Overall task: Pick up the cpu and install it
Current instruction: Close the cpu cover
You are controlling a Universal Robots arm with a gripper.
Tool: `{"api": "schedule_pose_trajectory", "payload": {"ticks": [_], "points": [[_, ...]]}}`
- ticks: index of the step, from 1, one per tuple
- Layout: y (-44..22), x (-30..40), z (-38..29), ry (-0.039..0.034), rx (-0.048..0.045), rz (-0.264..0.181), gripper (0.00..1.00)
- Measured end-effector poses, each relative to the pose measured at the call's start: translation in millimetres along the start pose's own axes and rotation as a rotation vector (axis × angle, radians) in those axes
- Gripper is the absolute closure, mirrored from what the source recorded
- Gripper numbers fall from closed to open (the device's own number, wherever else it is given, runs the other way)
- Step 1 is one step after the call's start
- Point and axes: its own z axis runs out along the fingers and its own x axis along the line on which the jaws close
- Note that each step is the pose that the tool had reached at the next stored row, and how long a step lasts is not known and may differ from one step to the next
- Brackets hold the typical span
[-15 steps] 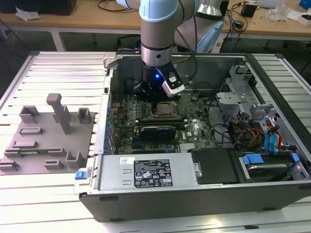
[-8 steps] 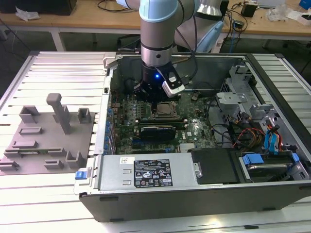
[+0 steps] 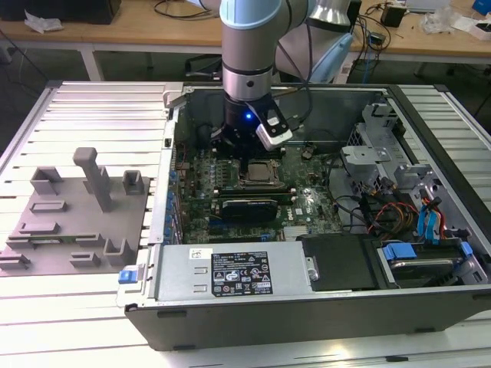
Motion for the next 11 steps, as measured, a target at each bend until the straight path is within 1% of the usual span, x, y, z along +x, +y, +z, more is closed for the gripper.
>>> {"api": "schedule_pose_trajectory", "payload": {"ticks": [1,2,4,5,6,8,10,11], "points": [[0.0,0.2,0.0,-0.0039,0.0,0.0,0.89],[0.0,0.6,0.0,-0.0127,0.0004,0.0,0.89],[0.0,1.8,0.1,-0.0427,0.0019,0.0,0.89],[0.0,3.1,0.2,-0.0549,0.0022,0.0,0.89],[0.1,5.9,0.9,-0.0584,0.0021,0.0,0.89],[-0.1,7.6,2.7,-0.0584,0.0024,0.0,0.89],[-0.1,7.9,7.2,-0.0585,0.0022,0.0,0.89],[-0.1,8.1,7.8,-0.0585,0.0023,0.0,0.89]]}}
